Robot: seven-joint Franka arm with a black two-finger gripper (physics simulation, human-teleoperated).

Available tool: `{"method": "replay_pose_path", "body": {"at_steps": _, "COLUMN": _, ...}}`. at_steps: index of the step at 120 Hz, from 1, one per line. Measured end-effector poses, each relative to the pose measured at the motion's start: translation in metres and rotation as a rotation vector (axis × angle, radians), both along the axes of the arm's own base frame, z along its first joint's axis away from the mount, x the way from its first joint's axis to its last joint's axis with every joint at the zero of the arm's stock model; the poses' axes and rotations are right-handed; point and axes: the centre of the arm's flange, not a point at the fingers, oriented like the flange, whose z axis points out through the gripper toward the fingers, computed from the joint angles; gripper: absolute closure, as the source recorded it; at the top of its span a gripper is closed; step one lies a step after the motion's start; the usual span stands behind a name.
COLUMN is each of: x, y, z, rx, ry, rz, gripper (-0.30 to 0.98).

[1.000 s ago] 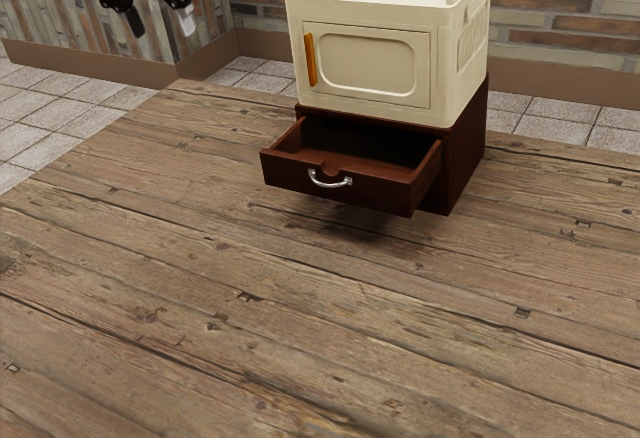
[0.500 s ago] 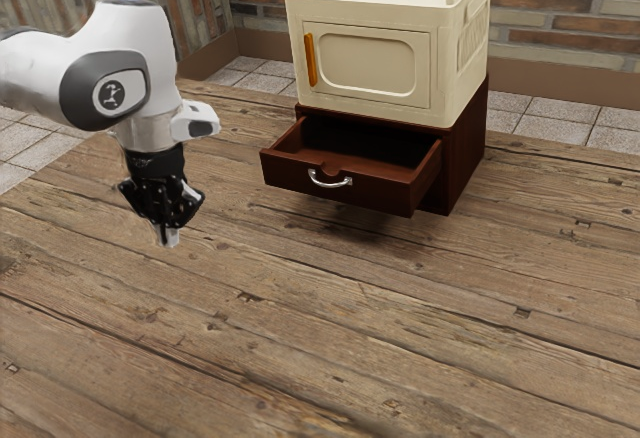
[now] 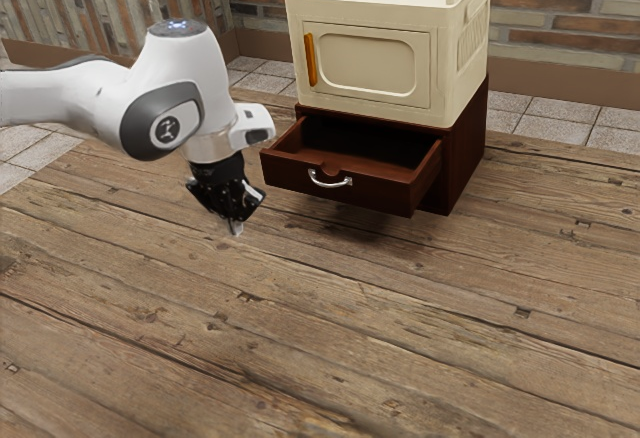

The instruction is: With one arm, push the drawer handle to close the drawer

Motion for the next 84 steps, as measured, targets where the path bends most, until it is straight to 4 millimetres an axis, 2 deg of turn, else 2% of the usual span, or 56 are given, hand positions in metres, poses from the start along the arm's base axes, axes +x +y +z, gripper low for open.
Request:
{"method": "replay_pose_path", "body": {"at_steps": 24, "x": 0.021, "y": -0.016, "z": -0.012, "rx": -0.020, "ry": -0.001, "rz": -0.008, "gripper": 0.78}}
{"method": "replay_pose_path", "body": {"at_steps": 36, "x": 0.035, "y": -0.023, "z": -0.033, "rx": -0.033, "ry": 0.012, "rz": -0.006, "gripper": 0.78}}
{"method": "replay_pose_path", "body": {"at_steps": 61, "x": 0.087, "y": -0.040, "z": -0.038, "rx": -0.075, "ry": -0.030, "rz": 0.016, "gripper": 0.79}}
{"method": "replay_pose_path", "body": {"at_steps": 84, "x": 0.127, "y": -0.045, "z": -0.039, "rx": -0.078, "ry": -0.053, "rz": 0.034, "gripper": 0.79}}
